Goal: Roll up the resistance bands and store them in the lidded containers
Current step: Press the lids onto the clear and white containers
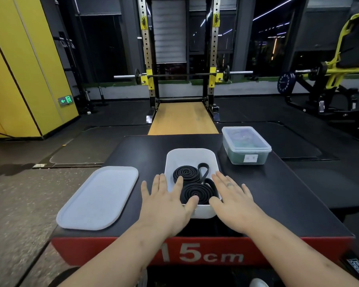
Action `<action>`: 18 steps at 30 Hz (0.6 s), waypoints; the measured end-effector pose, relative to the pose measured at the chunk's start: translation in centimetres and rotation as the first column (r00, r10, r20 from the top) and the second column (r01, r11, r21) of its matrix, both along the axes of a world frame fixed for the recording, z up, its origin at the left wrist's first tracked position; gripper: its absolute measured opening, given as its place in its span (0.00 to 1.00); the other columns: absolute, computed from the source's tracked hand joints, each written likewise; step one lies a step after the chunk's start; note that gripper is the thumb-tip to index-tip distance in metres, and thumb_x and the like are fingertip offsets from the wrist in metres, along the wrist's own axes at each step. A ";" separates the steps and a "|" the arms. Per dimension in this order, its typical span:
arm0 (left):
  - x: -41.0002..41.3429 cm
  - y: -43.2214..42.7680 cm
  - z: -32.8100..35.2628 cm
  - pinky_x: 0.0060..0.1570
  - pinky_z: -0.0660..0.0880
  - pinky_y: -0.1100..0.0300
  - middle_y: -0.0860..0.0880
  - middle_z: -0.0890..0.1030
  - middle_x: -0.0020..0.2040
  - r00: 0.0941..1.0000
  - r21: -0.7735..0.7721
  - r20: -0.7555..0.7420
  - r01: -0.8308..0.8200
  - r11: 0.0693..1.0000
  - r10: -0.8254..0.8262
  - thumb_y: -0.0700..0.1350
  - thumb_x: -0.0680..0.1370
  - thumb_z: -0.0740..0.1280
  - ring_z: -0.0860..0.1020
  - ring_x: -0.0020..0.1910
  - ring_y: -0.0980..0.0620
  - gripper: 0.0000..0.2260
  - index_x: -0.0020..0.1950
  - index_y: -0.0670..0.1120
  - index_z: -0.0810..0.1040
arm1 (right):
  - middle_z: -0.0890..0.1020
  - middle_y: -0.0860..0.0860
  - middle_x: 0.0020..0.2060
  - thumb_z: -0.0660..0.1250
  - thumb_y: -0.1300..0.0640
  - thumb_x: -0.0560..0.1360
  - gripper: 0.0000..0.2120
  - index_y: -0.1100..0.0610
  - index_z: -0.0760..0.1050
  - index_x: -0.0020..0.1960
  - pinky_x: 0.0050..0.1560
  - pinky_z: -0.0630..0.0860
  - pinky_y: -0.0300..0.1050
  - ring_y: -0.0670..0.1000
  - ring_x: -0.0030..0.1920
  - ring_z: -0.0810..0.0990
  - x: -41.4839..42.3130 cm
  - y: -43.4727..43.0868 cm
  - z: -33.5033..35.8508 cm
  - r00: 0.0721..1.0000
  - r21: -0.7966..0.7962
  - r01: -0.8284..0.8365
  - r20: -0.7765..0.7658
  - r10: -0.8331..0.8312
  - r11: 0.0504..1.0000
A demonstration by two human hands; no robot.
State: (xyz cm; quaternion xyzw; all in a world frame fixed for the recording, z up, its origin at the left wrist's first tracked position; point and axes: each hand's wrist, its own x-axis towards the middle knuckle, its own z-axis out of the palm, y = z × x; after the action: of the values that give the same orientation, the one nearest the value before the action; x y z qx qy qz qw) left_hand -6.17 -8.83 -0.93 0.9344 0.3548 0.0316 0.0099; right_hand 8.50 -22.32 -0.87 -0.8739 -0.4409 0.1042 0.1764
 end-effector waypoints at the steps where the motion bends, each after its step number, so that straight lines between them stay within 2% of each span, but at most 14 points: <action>1: -0.2 -0.3 0.0 0.76 0.36 0.35 0.40 0.46 0.84 1.000 0.003 -0.002 0.002 1.000 -0.002 0.72 0.78 0.39 0.40 0.83 0.45 0.36 0.83 0.59 0.44 | 0.43 0.39 0.83 0.50 0.46 0.82 0.33 0.44 0.43 0.84 0.82 0.39 0.57 0.42 0.82 0.40 -0.2 -0.4 0.0 1.000 -0.001 -0.001 0.000 0.001 1.000; 8: -0.9 -1.3 0.4 0.76 0.36 0.34 0.39 0.48 0.84 1.000 0.002 -0.023 -0.007 1.000 0.007 0.73 0.77 0.39 0.42 0.83 0.44 0.37 0.83 0.59 0.44 | 0.45 0.41 0.84 0.50 0.46 0.82 0.32 0.44 0.45 0.84 0.82 0.40 0.58 0.44 0.83 0.42 -0.8 -1.3 0.3 1.000 0.003 -0.001 0.013 0.001 1.000; 15: -1.1 0.9 1.9 0.76 0.40 0.35 0.42 0.57 0.82 0.997 0.022 0.053 -0.050 0.999 0.049 0.69 0.80 0.40 0.50 0.82 0.46 0.33 0.83 0.58 0.48 | 0.47 0.44 0.84 0.50 0.46 0.83 0.31 0.44 0.47 0.84 0.82 0.40 0.58 0.46 0.83 0.43 -0.5 -0.6 2.0 0.998 0.014 -0.021 0.060 0.020 1.000; 18: -2.2 3.5 2.3 0.76 0.44 0.35 0.43 0.63 0.80 0.990 0.000 0.093 -0.106 0.994 0.106 0.67 0.81 0.42 0.57 0.80 0.45 0.31 0.82 0.56 0.52 | 0.48 0.45 0.84 0.50 0.47 0.83 0.30 0.44 0.48 0.84 0.82 0.40 0.58 0.46 0.83 0.44 -0.7 -0.2 2.3 0.996 0.012 -0.041 0.074 0.040 0.999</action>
State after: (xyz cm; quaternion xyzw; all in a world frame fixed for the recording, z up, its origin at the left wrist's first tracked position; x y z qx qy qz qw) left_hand -8.32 -5.32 1.33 0.9118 0.4029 0.0761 0.0225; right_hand 7.81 -22.49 1.40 -0.8669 -0.4652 0.0725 0.1638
